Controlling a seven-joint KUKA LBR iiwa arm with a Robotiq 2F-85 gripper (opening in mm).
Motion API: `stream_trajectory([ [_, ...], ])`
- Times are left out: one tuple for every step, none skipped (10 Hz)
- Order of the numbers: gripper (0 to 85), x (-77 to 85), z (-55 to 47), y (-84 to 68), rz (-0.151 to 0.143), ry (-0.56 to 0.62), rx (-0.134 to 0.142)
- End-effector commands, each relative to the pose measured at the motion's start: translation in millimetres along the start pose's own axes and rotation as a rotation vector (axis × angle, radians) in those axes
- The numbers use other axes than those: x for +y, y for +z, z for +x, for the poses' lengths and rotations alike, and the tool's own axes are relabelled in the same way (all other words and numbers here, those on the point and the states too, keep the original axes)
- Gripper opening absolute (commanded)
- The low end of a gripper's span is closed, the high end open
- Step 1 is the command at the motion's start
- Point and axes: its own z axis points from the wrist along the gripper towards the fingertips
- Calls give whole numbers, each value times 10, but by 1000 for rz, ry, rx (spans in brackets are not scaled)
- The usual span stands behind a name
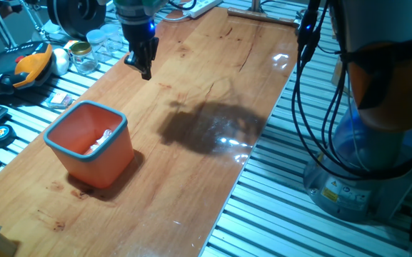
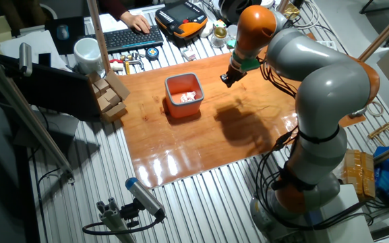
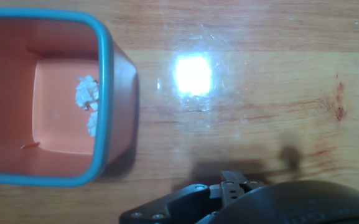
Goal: Put the garbage in the trash can
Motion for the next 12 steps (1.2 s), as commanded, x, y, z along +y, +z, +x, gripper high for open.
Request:
stream_trajectory([
  [0,5,-1,-2,3,1,3],
  [0,19,0,15,3,5,5],
  [0,35,4,25,6,7,5],
  [0,45,7,34,8,11,5],
  [0,53,9,42,9,10,4],
  [0,60,11,47,10,10,2],
  [0,60,12,47,10,9,0],
  [0,62,13,48,10,9,0],
  [0,69,19,53,10,9,0],
  [0,79,27,61,10,9,-3],
  [0,88,34,68,11,9,-4],
  [0,93,39,74,11,10,-6],
])
